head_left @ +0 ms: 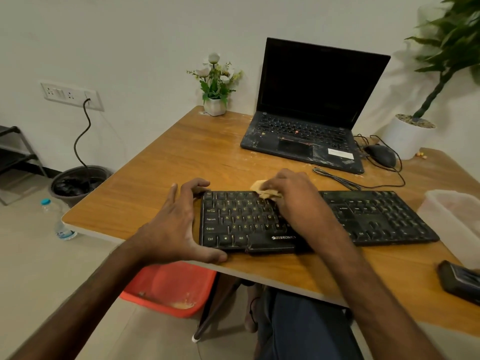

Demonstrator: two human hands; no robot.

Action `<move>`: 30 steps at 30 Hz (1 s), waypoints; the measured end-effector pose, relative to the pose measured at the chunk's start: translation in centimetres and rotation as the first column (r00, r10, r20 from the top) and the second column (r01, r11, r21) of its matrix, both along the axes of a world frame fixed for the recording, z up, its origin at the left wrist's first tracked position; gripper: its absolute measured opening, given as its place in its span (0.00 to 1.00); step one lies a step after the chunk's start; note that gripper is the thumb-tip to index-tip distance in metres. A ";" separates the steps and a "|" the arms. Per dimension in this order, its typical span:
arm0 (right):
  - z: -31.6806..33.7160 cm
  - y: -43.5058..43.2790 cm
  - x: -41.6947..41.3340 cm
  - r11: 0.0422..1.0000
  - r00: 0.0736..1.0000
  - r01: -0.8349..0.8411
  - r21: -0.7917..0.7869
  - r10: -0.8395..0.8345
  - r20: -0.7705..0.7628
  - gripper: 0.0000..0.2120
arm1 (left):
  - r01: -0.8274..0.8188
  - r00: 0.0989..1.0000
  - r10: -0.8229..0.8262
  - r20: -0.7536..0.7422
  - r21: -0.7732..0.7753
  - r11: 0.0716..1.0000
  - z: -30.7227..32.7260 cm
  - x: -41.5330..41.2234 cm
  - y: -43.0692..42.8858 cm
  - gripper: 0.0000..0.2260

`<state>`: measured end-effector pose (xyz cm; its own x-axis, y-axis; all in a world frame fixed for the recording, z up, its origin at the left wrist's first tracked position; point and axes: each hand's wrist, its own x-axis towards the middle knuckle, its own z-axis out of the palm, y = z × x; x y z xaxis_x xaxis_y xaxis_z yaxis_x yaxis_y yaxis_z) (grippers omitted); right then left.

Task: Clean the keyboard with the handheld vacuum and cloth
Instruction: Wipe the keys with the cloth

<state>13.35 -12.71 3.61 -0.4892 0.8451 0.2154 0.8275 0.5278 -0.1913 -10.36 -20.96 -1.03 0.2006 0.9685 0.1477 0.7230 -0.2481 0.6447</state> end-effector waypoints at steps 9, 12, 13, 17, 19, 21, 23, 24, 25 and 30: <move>0.7 -3.1 -8.8 0.998 0.997 -0.068 -0.003 0.068 0.031 0.17 | -0.047 0.997 0.046 0.057 0.008 0.999 -0.6 0.0 0.3 0.56; 0.6 -2.9 -7.0 0.996 0.994 -0.083 0.030 0.081 0.070 0.17 | -0.057 0.996 0.057 0.061 0.001 0.998 -0.7 -0.2 0.2 0.54; 0.5 -2.5 -5.4 0.998 0.997 -0.052 0.038 0.050 0.066 0.16 | -0.059 0.996 0.059 0.061 -0.002 0.998 -0.7 -0.2 0.2 0.54; 0.5 0.0 1.6 0.982 0.982 0.186 0.021 -0.187 0.001 0.18 | -0.044 0.998 0.043 0.056 0.008 0.999 -1.0 -0.1 0.5 0.52; 0.2 0.5 2.3 0.967 0.966 0.255 0.004 -0.254 -0.047 0.19 | -0.035 0.998 0.035 0.048 0.005 0.999 -1.0 -0.1 0.6 0.52; -0.2 0.1 0.8 0.967 0.961 0.254 -0.003 -0.252 -0.113 0.20 | -0.030 0.998 0.030 0.049 0.002 1.000 -1.0 -0.1 0.6 0.52; -0.4 -1.6 -1.8 0.988 0.966 0.149 -0.044 -0.155 -0.205 0.21 | -0.036 0.998 0.036 0.060 0.000 0.999 -1.0 -0.1 0.6 0.53; -0.5 -3.0 -3.1 0.997 0.971 0.058 -0.052 -0.068 -0.228 0.22 | -0.041 0.997 0.041 0.064 0.000 0.999 -1.1 0.0 0.5 0.53; -0.8 -4.6 -4.3 0.999 0.970 -0.039 -0.034 0.030 -0.239 0.22 | -0.044 0.997 0.044 0.066 0.000 0.999 -1.2 -0.1 0.6 0.53; -3.0 -11.0 -5.6 0.938 0.929 -0.310 0.152 0.333 -0.159 0.20 | -0.004 0.995 0.000 0.097 0.041 0.999 -1.6 -0.2 0.8 0.48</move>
